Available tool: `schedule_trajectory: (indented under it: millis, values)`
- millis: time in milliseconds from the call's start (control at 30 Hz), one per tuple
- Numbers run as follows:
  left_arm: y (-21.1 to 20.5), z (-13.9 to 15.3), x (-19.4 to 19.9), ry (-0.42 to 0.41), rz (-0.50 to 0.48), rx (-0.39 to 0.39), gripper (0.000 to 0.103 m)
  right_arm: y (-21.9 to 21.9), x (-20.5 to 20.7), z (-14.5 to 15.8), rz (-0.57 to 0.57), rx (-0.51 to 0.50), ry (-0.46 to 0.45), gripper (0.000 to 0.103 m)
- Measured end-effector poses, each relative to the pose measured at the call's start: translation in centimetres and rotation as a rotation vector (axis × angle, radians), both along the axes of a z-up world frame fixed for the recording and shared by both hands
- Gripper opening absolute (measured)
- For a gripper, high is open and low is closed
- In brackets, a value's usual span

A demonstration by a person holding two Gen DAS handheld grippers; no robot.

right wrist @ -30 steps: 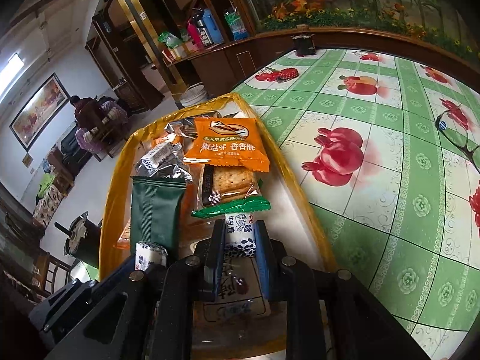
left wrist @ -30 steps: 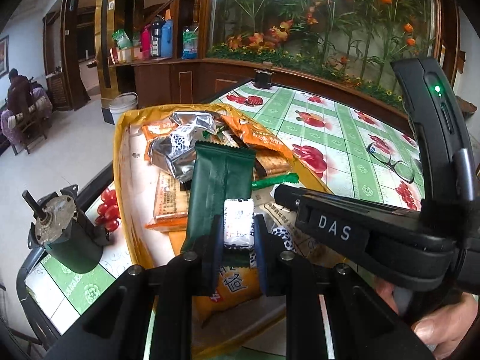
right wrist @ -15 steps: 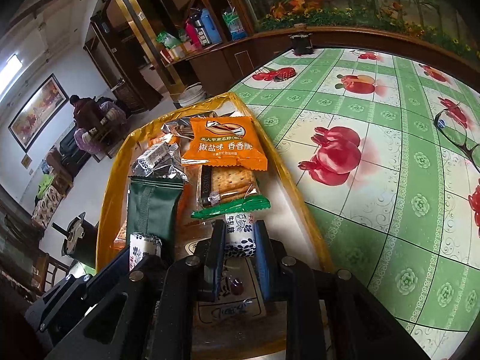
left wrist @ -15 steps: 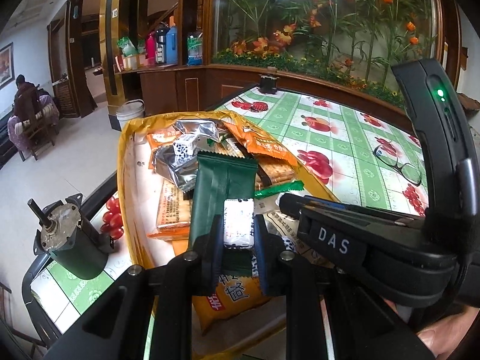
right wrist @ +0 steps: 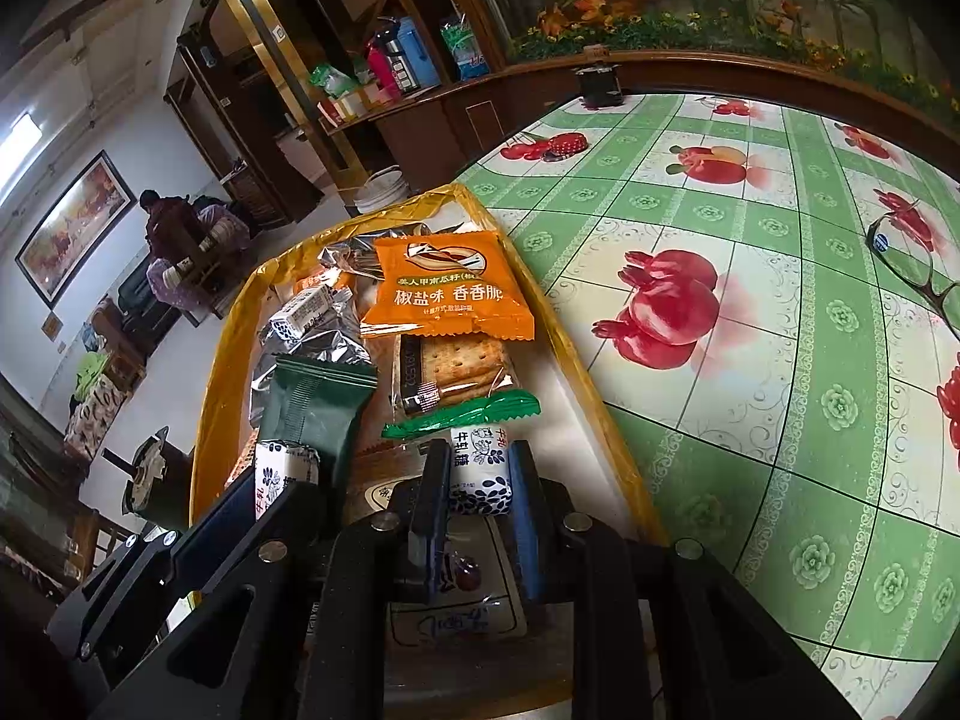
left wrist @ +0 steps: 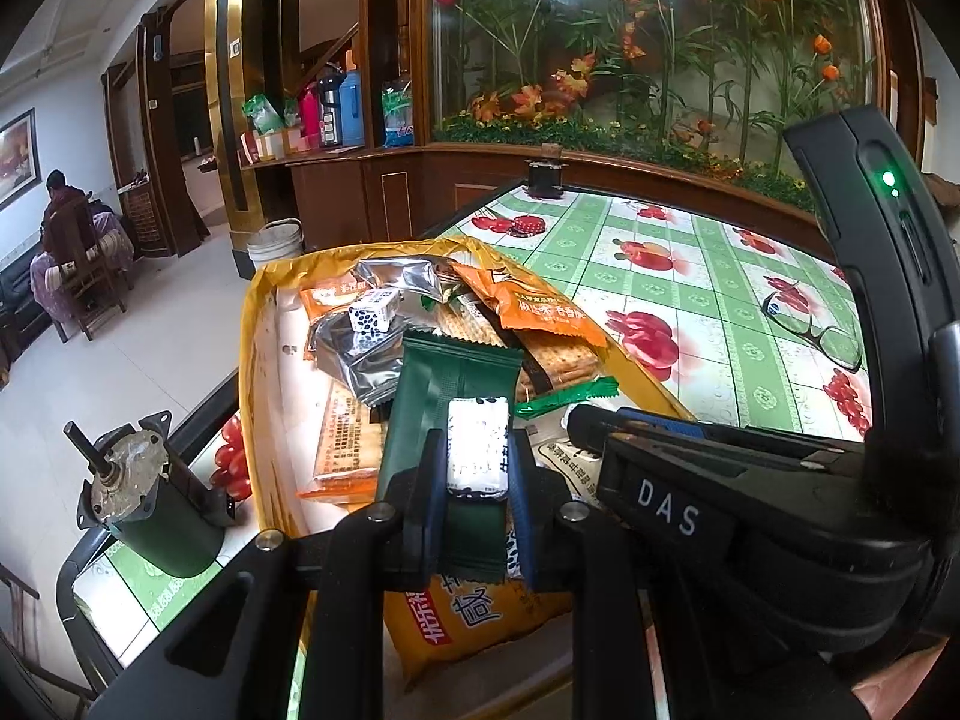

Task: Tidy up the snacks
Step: 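Lower the white packet into the tray and open the left tool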

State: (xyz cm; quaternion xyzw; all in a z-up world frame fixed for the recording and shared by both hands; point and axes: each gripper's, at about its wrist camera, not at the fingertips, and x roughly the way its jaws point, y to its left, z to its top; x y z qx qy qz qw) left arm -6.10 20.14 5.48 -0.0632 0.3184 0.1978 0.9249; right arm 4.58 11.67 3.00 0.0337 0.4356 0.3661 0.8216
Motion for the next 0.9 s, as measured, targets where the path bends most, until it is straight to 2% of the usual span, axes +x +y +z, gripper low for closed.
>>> schedule_trajectory:
  millis: [900]
  values:
    - [-0.12, 0.10, -0.05, -0.002, 0.002, 0.006, 0.019, -0.05, 0.00, 0.06, -0.001, -0.002, 0.000, 0.022]
